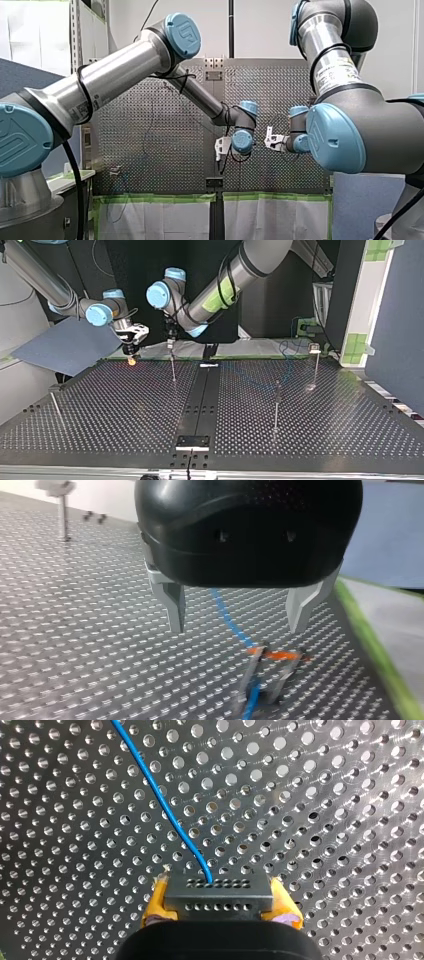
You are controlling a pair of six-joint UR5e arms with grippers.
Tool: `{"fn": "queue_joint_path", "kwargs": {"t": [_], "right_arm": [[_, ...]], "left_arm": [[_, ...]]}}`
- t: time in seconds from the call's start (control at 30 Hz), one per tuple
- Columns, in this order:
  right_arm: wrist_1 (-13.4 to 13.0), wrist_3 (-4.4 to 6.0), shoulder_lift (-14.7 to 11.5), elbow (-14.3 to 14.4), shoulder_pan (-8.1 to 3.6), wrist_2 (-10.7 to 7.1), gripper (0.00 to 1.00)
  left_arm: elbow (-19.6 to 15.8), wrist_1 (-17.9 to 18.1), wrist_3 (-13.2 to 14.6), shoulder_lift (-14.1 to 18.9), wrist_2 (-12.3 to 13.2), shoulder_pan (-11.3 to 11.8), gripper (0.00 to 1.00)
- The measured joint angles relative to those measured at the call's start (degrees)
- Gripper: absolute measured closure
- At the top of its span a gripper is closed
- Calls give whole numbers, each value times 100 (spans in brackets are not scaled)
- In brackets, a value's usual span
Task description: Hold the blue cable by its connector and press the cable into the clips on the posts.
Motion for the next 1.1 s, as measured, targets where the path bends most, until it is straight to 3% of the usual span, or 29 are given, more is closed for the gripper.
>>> {"fn": "queue_joint_path", "kwargs": {"t": [0.67, 0.87, 1.1], "right_arm": [[31, 44, 15, 0, -6, -62, 100], [66, 47, 16, 0, -11, -62, 100], [105, 60, 16, -1, -27, -62, 100]], "left_arm": [[-1130, 1128, -154, 1128, -554, 107, 0], [-1475, 1454, -347, 1474, -559, 114, 0], [-1849, 1349, -538, 1847, -512, 93, 0]]}}
